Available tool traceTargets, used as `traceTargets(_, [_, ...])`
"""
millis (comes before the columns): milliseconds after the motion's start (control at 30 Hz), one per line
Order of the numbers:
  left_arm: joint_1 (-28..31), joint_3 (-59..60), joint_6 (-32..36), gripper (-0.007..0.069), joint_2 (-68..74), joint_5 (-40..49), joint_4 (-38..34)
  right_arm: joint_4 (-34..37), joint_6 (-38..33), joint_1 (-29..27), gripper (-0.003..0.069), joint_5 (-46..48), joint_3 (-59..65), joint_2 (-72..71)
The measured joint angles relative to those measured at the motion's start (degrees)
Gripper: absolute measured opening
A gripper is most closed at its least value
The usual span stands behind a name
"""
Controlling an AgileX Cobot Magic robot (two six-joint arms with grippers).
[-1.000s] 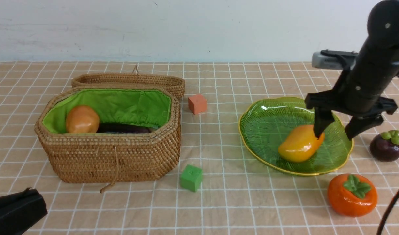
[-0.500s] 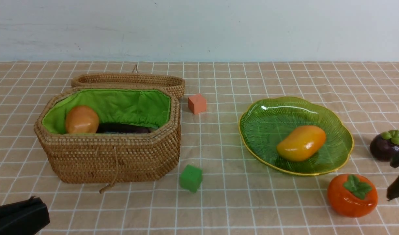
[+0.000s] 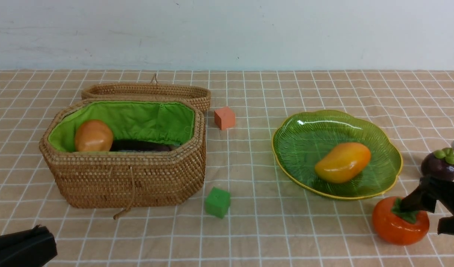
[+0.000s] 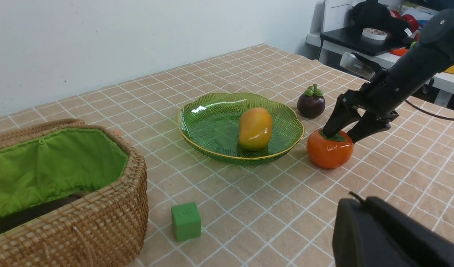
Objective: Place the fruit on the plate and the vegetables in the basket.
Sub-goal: Grab a tomato with your right arm and place it on the plate on the right.
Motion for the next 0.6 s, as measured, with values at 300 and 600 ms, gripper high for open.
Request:
traceTargets(300, [0.00,0.00,0.00,-0.0013,0.00,0.24,0.00,7.29,-8.40,-0.07,0.0604,1.79,-0.69,2.70])
traceTargets(600, [0.00,0.00,0.00,-0.0011,0.00,1.49,0.00,6.58,-11.03,-0.07,0.0600,9.01,-0.76,3.01])
